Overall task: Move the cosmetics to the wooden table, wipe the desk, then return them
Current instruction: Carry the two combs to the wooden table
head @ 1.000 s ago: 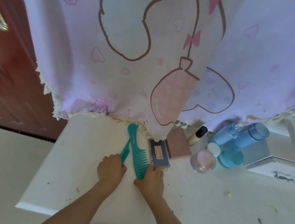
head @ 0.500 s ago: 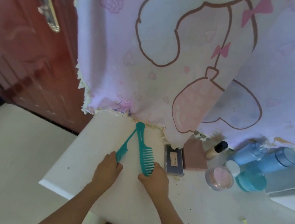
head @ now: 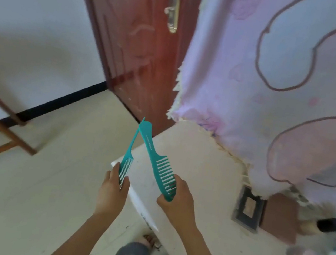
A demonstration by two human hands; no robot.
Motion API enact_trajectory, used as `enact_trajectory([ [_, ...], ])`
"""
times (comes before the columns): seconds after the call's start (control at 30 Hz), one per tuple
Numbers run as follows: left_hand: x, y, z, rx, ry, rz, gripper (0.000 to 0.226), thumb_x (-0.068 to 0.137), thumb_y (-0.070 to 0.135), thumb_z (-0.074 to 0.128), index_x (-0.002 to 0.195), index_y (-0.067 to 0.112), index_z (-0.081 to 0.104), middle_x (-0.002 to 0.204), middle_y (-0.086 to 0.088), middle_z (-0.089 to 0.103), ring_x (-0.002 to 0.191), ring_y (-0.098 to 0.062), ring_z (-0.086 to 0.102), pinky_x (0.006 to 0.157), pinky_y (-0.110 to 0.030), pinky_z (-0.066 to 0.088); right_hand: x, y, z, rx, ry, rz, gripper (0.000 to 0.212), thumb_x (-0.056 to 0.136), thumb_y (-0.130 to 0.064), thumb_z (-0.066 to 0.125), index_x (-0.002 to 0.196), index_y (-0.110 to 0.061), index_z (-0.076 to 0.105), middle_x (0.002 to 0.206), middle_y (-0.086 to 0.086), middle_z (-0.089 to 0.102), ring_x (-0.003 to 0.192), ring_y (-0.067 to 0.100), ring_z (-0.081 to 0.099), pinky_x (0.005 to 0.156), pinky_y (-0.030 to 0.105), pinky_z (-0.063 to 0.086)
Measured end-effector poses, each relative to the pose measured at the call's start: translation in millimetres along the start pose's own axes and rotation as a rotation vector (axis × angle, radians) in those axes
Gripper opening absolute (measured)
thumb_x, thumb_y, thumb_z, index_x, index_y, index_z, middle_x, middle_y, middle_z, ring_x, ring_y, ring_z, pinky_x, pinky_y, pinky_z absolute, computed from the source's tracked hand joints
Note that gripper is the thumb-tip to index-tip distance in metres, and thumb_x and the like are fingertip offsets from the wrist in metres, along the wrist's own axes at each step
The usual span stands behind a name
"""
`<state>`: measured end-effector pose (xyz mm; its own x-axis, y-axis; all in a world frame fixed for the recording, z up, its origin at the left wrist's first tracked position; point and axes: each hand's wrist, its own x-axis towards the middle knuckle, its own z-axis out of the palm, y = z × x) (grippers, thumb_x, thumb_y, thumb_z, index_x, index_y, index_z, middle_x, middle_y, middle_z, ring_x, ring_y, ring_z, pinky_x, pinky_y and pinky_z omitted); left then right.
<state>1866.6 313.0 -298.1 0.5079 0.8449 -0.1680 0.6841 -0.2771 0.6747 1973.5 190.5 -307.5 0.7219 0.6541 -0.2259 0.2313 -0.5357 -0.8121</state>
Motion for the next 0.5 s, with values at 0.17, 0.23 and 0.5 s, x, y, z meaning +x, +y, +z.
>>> enact_trajectory([
  [0.17,-24,-55,-42,-0.043,0.164,-0.197,0.043,0.094,0.016,0.042,0.135,0.008,0.034,0.121,-0.019,0.051,0.093,-0.035,0.054,0.076,-0.038,0.045,-5,-17,45,-0.095,-0.165,-0.116,0.043,0.072,-0.014,0.06,0.112,-0.017,0.046,0.094,0.001,0.05,0.072,0.009,0.05,0.055,0.012,0.038],
  [0.23,-32,-76,-59,-0.069,0.229,-0.255,0.04,0.093,0.016,0.043,0.131,0.007,0.036,0.111,-0.02,0.055,0.08,-0.032,0.051,0.066,-0.035,0.042,-10,-30,64,-0.122,-0.219,-0.173,0.046,0.073,-0.017,0.061,0.116,-0.018,0.044,0.096,0.002,0.051,0.078,0.016,0.053,0.062,0.018,0.043],
  [0.5,-49,-148,-146,-0.317,0.475,-0.39,0.036,0.092,0.012,0.046,0.126,0.003,0.038,0.083,-0.011,0.051,0.061,-0.025,0.045,0.06,-0.035,0.041,-31,-105,130,-0.208,-0.275,-0.358,0.048,0.071,-0.018,0.06,0.116,-0.014,0.046,0.097,0.001,0.052,0.079,0.015,0.056,0.063,0.019,0.044],
])
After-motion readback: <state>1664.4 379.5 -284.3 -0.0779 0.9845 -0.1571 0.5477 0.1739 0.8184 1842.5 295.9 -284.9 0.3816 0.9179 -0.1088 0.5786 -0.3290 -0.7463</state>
